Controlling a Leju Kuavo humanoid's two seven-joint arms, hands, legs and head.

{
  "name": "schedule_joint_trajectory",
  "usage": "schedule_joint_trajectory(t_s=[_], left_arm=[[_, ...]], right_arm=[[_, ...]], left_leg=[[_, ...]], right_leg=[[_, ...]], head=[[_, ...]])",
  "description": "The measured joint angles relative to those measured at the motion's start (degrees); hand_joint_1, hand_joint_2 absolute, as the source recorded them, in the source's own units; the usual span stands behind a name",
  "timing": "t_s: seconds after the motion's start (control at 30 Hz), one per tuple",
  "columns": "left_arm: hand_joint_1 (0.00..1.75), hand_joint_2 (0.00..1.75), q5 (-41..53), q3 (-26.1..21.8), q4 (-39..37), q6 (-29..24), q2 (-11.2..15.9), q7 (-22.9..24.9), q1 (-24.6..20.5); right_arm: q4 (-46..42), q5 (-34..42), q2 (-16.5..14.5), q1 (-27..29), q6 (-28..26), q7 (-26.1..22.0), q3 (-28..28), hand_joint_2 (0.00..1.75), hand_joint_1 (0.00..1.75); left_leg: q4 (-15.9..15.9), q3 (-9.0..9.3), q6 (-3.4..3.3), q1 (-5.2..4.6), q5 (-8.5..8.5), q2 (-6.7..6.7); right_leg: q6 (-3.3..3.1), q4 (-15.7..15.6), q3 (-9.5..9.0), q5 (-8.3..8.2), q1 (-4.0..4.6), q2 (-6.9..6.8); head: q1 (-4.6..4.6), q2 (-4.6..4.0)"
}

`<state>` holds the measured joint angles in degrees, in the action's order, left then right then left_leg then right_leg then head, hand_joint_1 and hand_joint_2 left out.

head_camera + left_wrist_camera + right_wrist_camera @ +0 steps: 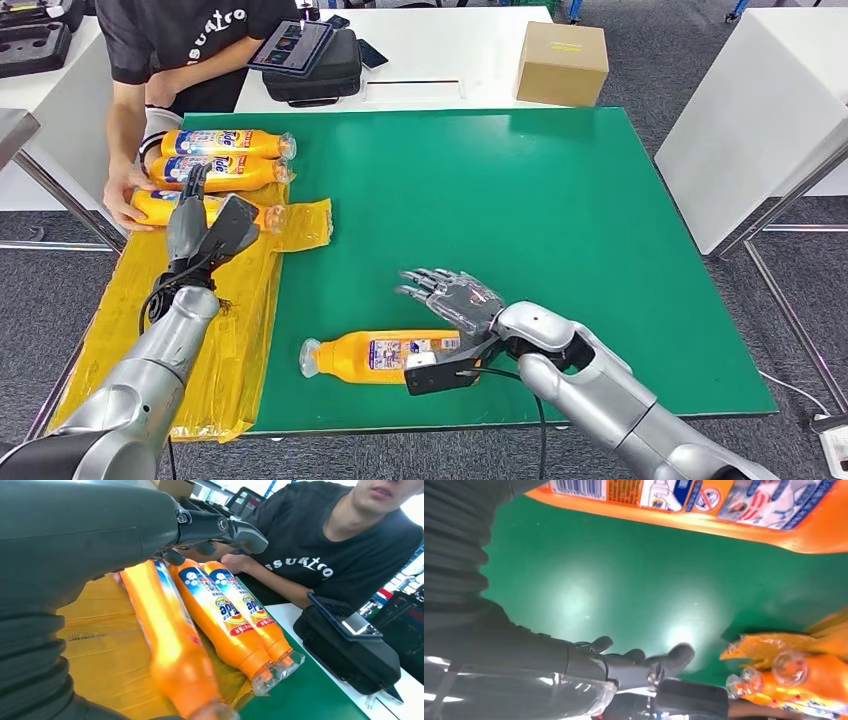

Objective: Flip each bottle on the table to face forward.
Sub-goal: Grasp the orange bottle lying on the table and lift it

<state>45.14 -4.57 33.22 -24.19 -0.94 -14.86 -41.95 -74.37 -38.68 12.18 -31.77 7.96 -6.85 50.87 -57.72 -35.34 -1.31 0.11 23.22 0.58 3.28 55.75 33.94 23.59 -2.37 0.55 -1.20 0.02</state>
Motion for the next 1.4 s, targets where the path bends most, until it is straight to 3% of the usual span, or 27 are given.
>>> schedule_joint_trajectory(t_s=[0.3, 0.53, 0.93, 1.1, 1.27, 1.4], left_arm=[[0.00, 1.75, -0.6, 0.0, -0.9, -0.7, 0.3, 0.0, 0.3], [0.00, 1.75, -0.6, 0.0, -1.6, -0.9, 0.2, 0.5, 0.3], [0.00, 1.75, -0.6, 0.0, -1.8, -1.0, 0.0, 0.7, 0.3], [0.00, 1.75, -0.7, 0.0, -1.8, -1.0, -0.3, 0.4, 0.3], [0.00, 1.75, -1.9, 0.0, -1.8, -1.6, -0.6, -0.4, 0.4], [0.00, 1.75, -1.9, 0.0, -1.9, -1.7, -0.6, -0.4, 0.4]], right_arm=[[-11.0, 7.5, 1.8, 4.0, -5.0, 1.6, -3.0, 1.75, 0.00], [-13.3, 9.0, 2.9, 6.0, -1.7, 2.4, -3.9, 1.75, 0.00], [-13.0, 9.0, 3.5, 6.7, -1.4, 2.4, -3.3, 1.75, 0.00], [-9.7, 7.1, 3.2, 6.8, -2.0, 3.2, -1.7, 1.75, 0.00], [1.2, 6.4, -0.8, 5.1, -2.9, 3.4, 1.8, 1.75, 0.00], [3.4, 6.5, -1.6, 4.3, -3.0, 3.3, 2.6, 1.75, 0.00]], left_leg=[[0.0, -0.03, 0.00, 0.00, 0.01, 0.01], [0.0, -0.02, -0.01, -0.02, 0.00, -0.01], [0.0, -0.02, -0.01, -0.01, 0.00, -0.01], [0.0, -0.04, -0.01, -0.01, 0.00, -0.01], [0.0, -0.04, -0.02, -0.01, -0.01, 0.00], [0.0, -0.05, -0.03, -0.01, -0.01, 0.00]], right_leg=[[0.00, 0.0, 0.03, 0.01, 0.00, -0.01], [0.00, 0.0, 0.03, 0.00, -0.01, 0.00], [0.00, 0.0, 0.03, 0.00, 0.00, 0.01], [0.00, 0.0, 0.03, 0.00, 0.00, 0.01], [0.00, 0.0, 0.02, 0.00, 0.00, 0.00], [0.00, 0.0, 0.02, 0.00, 0.00, 0.00]], head=[[-0.01, -0.02], [-0.01, -0.01], [-0.01, -0.02], [-0.01, -0.02], [-0.01, -0.02], [-0.01, -0.02]])
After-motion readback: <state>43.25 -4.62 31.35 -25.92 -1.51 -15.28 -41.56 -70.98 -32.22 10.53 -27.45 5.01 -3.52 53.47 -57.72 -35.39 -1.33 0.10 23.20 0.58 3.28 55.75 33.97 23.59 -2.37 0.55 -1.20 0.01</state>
